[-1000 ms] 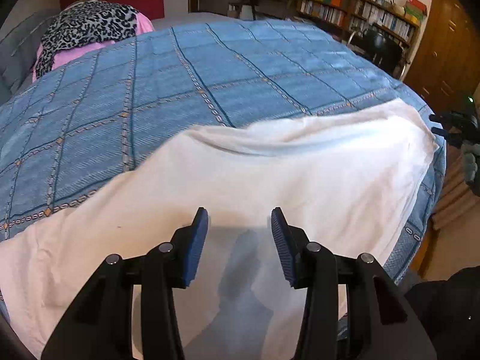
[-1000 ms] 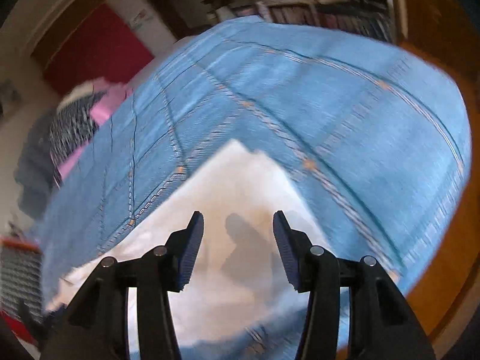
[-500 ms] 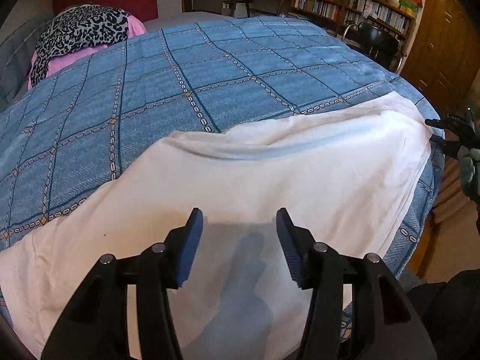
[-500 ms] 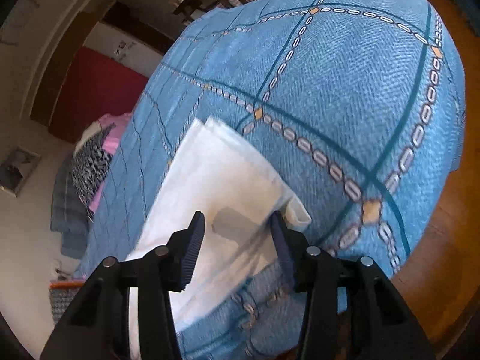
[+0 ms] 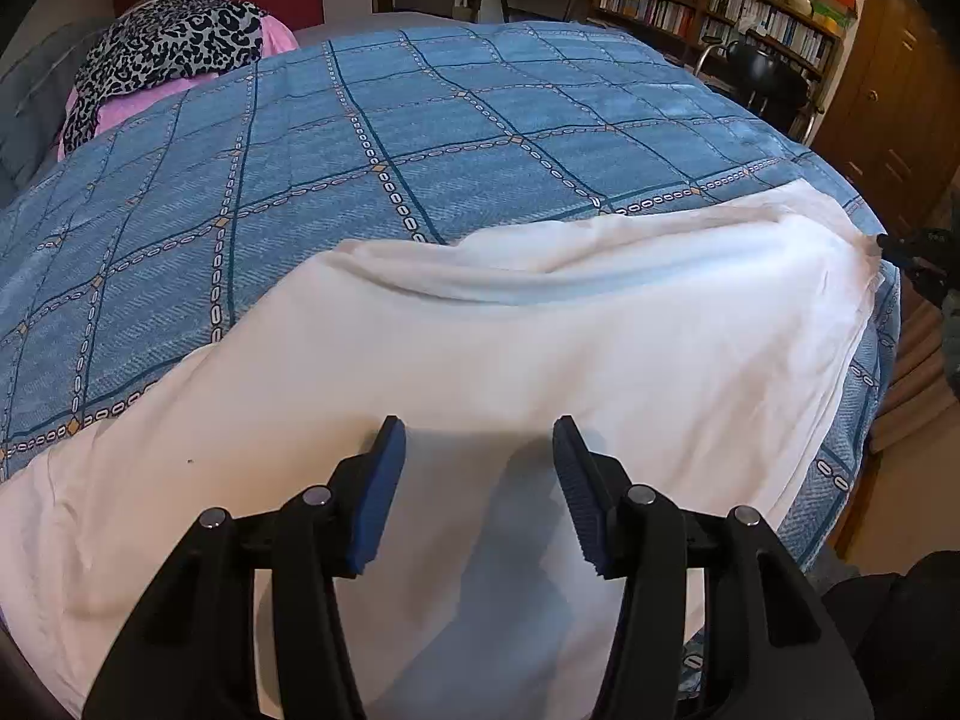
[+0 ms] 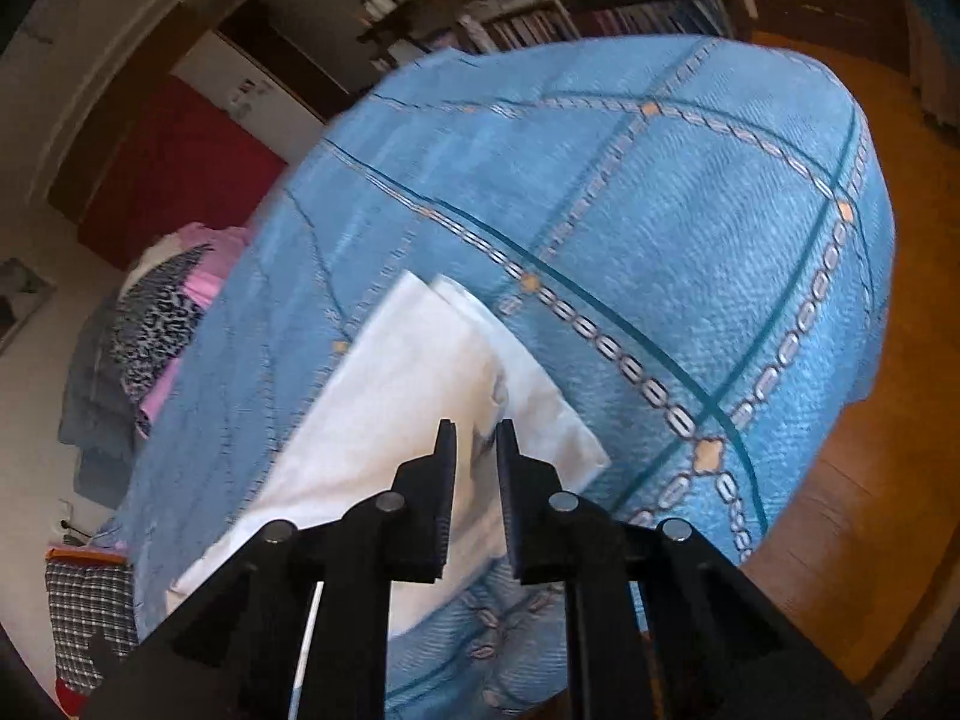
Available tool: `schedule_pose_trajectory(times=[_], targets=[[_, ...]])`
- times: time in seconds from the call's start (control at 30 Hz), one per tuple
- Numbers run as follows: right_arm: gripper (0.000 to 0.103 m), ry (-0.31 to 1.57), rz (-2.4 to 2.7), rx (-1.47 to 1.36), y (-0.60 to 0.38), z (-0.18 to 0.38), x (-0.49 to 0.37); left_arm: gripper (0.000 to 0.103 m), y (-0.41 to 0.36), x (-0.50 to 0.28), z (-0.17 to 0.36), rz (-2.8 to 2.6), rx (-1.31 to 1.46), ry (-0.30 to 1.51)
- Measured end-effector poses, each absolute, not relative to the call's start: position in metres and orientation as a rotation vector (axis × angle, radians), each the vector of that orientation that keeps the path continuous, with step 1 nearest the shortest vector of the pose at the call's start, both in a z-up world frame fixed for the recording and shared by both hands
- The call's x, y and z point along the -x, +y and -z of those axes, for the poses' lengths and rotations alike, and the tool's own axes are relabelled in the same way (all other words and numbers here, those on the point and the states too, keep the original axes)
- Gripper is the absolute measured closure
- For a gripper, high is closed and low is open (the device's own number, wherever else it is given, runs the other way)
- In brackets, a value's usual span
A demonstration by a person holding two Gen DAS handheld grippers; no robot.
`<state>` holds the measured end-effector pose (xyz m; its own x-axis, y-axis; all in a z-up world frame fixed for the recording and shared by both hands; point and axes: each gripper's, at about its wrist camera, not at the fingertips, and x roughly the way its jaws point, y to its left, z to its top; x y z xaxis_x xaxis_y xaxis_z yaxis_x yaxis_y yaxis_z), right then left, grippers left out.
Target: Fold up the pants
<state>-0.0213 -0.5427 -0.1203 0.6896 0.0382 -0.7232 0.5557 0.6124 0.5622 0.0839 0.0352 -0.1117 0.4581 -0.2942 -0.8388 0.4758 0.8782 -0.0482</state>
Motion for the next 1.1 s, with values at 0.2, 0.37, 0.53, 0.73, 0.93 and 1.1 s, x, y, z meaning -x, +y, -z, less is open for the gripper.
schedule_pose_trajectory(times=[0.2, 0.37, 0.53, 0.73, 0.93, 1.1], targets=[[0.088, 0.828, 0.381, -0.901, -0.545, 0.143, 0.011, 0.05, 0.039, -0.083, 0.113, 0.467, -0.185, 0.987], [0.085, 0.814, 0.403, -0.926, -0.547, 0.15, 0.014, 0.05, 0.042, -0.083, 0.115, 0.466, -0.179, 0.993], [0.081, 0.777, 0.379, -0.96, -0.554, 0.154, 0.015, 0.05, 0.041, -0.085, 0.116, 0.464, -0.176, 0.991], [0.098, 0.74, 0.376, -0.891, -0.55, 0.137, 0.004, 0.05, 0.041, -0.089, 0.116, 0.452, -0.155, 0.991], [0.099, 0.639, 0.359, -0.835, -0.544, 0.084, 0.03, 0.05, 0.042, -0.09, 0.114, 0.465, -0.137, 0.988], [0.099, 0.701, 0.41, -0.776, -0.538, 0.09, 0.042, 0.05, 0.044, -0.083, 0.119, 0.503, -0.172, 0.991]])
